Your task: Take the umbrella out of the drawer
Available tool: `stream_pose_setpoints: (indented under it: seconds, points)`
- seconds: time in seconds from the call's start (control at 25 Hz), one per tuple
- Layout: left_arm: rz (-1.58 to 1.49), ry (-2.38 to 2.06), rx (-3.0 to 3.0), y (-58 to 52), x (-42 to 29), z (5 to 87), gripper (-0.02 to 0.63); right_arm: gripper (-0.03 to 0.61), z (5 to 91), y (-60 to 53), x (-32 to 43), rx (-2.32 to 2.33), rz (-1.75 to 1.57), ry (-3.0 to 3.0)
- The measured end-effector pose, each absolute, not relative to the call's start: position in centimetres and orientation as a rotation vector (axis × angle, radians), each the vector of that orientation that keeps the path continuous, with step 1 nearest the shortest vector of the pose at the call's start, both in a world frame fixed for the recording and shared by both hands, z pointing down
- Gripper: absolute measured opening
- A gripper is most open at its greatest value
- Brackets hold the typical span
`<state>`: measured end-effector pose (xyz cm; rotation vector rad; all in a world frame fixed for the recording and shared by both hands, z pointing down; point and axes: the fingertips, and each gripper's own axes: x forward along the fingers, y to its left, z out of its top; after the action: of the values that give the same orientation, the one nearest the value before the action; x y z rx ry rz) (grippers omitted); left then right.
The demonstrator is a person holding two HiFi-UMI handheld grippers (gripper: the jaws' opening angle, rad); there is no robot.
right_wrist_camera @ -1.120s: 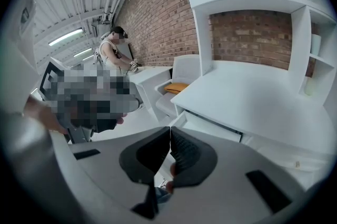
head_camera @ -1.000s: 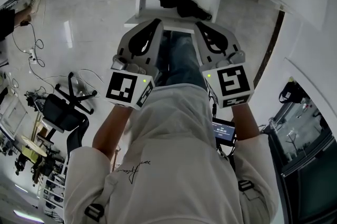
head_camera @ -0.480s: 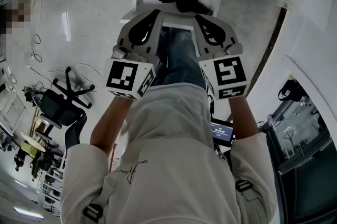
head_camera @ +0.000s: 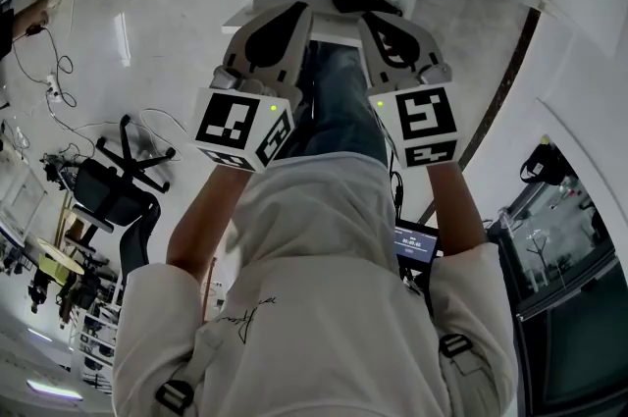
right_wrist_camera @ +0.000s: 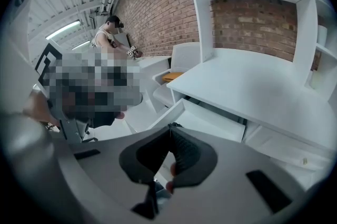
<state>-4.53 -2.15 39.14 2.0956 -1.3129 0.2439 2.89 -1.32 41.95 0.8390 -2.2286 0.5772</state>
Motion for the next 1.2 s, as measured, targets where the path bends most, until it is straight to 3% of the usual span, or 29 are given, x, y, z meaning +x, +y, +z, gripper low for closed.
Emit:
stream_pose_setpoints:
  seconds: [1.2]
  points:
    - [0.395, -1.291, 2.028, -3.3, -4.2, 46.4, 0.018, 0.027, 49.6, -2.2, 1.1, 0.620, 0.530, -2.179]
